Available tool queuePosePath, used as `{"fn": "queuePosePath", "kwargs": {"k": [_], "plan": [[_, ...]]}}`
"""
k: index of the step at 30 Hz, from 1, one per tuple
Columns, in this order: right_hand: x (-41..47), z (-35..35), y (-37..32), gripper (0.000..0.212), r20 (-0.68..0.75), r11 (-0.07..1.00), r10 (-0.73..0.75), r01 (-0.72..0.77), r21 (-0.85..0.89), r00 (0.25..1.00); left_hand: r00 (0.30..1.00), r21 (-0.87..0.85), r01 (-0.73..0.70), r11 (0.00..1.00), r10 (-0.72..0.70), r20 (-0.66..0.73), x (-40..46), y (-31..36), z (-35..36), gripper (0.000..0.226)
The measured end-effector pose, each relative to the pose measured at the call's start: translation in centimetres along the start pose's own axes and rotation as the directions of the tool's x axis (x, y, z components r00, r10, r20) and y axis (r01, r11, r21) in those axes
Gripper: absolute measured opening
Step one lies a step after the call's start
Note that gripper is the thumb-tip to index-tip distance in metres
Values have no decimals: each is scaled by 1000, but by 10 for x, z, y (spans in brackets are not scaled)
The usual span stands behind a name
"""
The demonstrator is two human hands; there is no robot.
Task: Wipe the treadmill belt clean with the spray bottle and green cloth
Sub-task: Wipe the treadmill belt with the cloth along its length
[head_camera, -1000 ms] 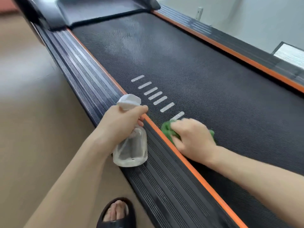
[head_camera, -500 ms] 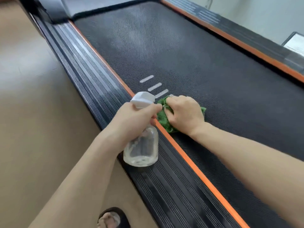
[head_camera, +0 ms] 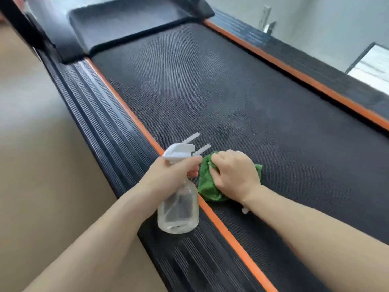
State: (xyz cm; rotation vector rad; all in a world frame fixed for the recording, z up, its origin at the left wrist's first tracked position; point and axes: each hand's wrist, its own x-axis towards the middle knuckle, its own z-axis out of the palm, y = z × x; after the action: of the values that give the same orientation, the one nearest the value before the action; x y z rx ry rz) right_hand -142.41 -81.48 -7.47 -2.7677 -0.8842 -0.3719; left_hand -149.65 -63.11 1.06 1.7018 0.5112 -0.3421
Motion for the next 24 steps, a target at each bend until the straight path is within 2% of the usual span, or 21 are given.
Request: {"fn": "queuePosePath", "kwargs": {"k": [2,5,9,12,20,24], "plan": [[5,3,-4,19,-17,1000,26,-26,-13,1000,1000,-26,-10,1000,10,8,9,2,2,33],[-38,-13,-12,18,-41,996,74,-72,52,996,999,18,-33,999,33,1,6,7,8,38],[-107,-29,-14,20,5,994,-6,6,111,1000,999,120,-31,992,34,-26,-4,21,21,46],[-108,-28,-10,21,16,996,-24,23,82,1000,995,213,-22,977,42,-86,-10,30,32,50],[-99,-23,-10,20,4,998,-28,28,58,1000,994,283,-92,955,104,-25,1,41,32,44],[-78,-16,2,19,-11,999,-9,9,34,1000,993,201,-93,975,78,84,13,34,26,37]]}}
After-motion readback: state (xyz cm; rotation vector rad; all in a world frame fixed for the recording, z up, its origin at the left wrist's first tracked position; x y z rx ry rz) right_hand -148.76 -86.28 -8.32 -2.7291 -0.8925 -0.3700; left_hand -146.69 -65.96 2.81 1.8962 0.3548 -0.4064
